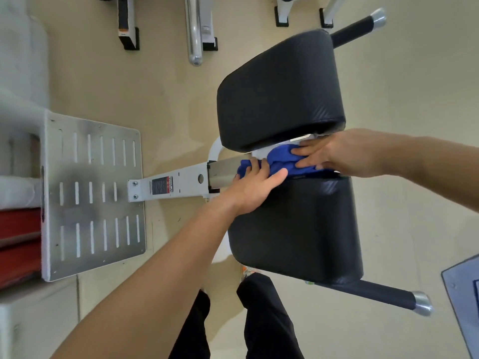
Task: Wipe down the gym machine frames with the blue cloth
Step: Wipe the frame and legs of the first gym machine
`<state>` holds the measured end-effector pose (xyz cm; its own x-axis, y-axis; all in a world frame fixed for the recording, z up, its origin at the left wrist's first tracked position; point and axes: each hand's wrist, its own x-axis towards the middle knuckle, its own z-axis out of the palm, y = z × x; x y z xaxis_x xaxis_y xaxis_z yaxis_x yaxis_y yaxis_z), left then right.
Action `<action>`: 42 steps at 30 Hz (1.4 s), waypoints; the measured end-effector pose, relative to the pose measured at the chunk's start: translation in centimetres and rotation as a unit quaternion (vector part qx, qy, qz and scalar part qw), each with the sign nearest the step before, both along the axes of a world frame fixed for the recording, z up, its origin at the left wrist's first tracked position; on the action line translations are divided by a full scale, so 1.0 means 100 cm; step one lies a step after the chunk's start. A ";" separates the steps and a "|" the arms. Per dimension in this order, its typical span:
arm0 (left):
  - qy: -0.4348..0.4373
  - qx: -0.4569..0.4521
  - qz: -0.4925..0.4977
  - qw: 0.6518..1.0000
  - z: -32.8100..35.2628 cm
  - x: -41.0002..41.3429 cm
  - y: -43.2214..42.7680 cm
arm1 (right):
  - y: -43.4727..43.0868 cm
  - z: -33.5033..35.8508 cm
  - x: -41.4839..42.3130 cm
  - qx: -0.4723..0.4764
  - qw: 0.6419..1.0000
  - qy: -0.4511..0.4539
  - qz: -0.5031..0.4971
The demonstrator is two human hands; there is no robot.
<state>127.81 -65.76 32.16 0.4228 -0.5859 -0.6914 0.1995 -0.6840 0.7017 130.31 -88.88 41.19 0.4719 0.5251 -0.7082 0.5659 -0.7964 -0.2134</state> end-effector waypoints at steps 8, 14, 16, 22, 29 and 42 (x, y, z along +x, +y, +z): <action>-0.045 0.014 0.030 0.998 0.002 -0.006 -0.005 | 0.000 0.004 -0.012 0.053 0.993 -0.093 -0.040; -0.057 -0.120 0.166 0.977 0.037 -0.023 -0.028 | -0.053 0.001 -0.043 0.076 0.959 -0.143 -0.232; -0.098 -0.095 0.133 0.982 0.034 -0.026 -0.024 | -0.052 -0.007 -0.052 0.095 0.936 -0.095 -0.325; -0.069 0.001 0.097 0.993 0.042 -0.019 -0.034 | -0.035 -0.009 -0.057 0.163 0.855 0.037 -0.491; -0.061 0.013 0.133 0.989 0.067 -0.024 -0.066 | 0.001 -0.013 -0.048 0.085 0.825 0.015 -0.559; -0.099 0.022 0.068 0.993 0.060 -0.022 -0.066 | 0.004 -0.012 -0.044 0.110 0.805 0.077 -0.577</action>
